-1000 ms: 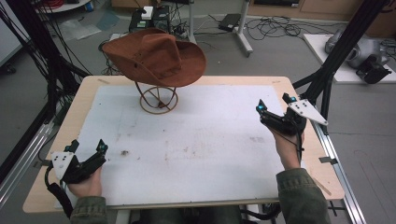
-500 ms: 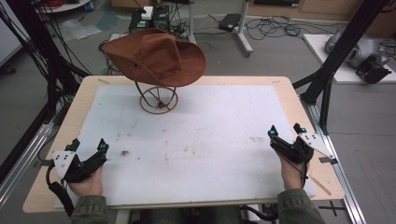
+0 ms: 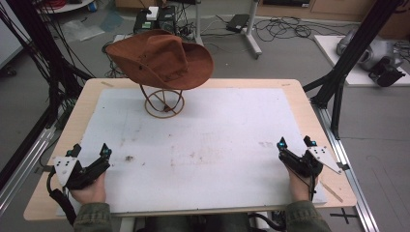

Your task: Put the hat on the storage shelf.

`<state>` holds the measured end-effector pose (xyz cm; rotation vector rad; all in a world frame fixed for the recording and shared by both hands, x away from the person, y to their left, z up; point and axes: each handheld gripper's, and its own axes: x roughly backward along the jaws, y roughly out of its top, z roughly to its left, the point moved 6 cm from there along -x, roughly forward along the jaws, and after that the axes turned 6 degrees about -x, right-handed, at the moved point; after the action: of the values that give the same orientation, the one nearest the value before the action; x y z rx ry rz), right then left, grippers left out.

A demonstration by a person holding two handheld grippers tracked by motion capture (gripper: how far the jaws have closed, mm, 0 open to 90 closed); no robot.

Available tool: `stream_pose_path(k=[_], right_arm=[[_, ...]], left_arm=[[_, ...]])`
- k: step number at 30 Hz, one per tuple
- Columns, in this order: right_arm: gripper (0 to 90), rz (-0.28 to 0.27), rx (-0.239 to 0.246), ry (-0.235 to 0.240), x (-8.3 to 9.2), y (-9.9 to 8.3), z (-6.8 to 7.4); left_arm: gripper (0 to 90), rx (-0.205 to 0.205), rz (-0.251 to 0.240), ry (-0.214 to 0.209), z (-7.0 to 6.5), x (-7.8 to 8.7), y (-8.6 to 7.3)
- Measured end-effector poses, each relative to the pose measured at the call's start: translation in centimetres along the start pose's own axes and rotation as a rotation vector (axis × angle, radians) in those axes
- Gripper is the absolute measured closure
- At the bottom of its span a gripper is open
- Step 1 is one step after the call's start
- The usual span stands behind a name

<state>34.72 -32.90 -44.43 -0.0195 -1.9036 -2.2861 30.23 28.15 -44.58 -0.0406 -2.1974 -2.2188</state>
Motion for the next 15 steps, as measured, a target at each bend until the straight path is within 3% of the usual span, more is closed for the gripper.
stream_pose_path(k=[15], right_arm=[[10.4, 0.008, 0.009, -0.001, -0.15, -0.32, 0.23]], left_arm=[[12.1, 0.004, -0.003, 0.001, 0.09, 0.26, 0.05]])
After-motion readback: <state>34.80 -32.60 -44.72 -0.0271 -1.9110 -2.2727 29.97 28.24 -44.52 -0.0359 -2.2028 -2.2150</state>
